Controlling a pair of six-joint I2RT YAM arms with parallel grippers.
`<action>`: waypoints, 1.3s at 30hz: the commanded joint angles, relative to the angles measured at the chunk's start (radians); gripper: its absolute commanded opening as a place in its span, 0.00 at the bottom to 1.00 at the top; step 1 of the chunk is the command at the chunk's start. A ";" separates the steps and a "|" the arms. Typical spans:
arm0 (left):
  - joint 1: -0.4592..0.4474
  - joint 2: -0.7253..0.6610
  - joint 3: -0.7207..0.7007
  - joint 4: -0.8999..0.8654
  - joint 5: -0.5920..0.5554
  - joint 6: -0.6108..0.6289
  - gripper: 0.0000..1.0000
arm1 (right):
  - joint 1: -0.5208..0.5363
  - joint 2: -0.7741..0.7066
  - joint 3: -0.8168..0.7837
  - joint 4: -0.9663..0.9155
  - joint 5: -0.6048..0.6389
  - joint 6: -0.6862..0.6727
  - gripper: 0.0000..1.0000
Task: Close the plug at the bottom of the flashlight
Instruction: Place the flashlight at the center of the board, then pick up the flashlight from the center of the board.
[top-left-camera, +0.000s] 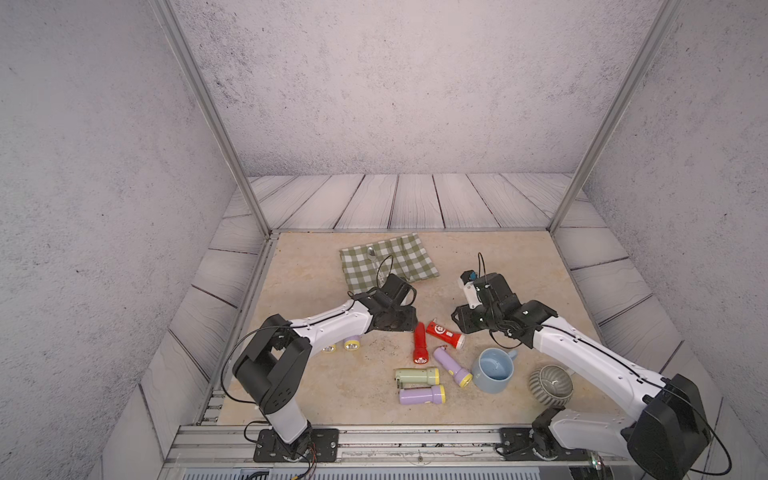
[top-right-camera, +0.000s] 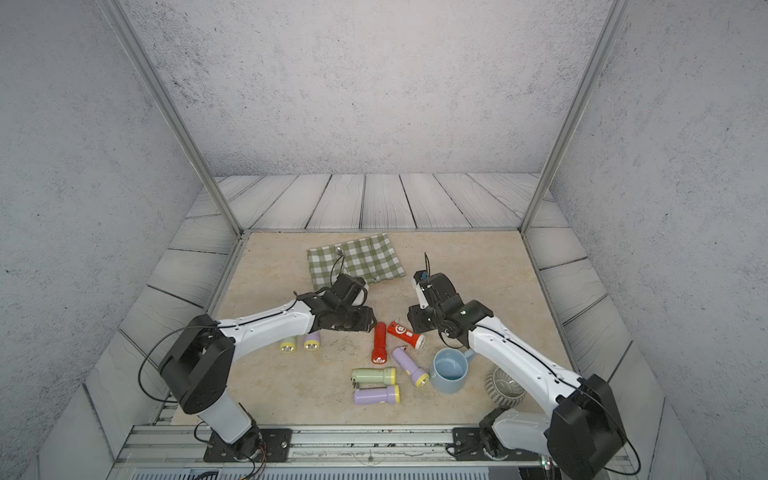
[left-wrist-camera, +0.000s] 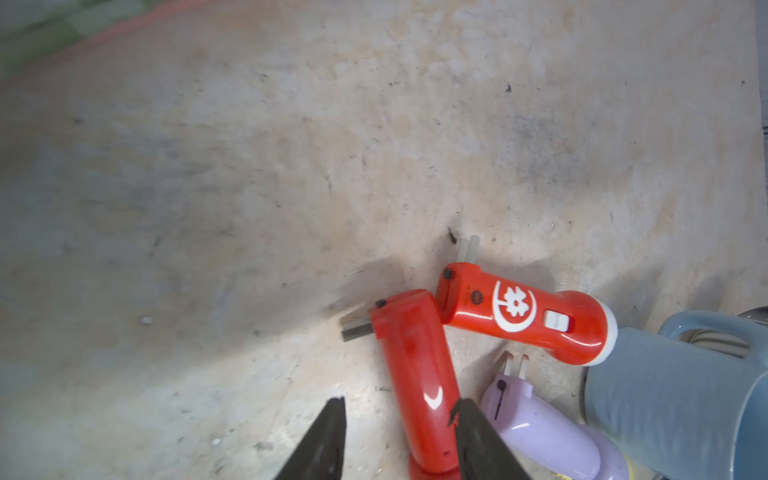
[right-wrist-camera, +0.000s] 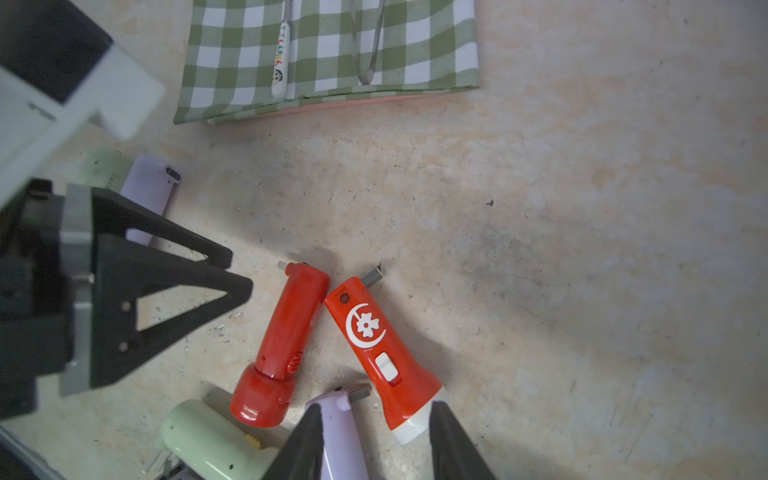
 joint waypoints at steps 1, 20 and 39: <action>-0.019 0.037 0.042 0.002 0.006 -0.011 0.47 | -0.001 -0.025 -0.007 -0.013 0.036 -0.006 0.49; -0.097 0.180 0.101 -0.077 -0.047 -0.004 0.49 | -0.010 -0.052 -0.038 0.026 0.044 -0.002 0.65; -0.120 0.241 0.149 -0.111 -0.126 0.042 0.32 | -0.026 -0.062 -0.064 0.055 0.033 0.005 0.67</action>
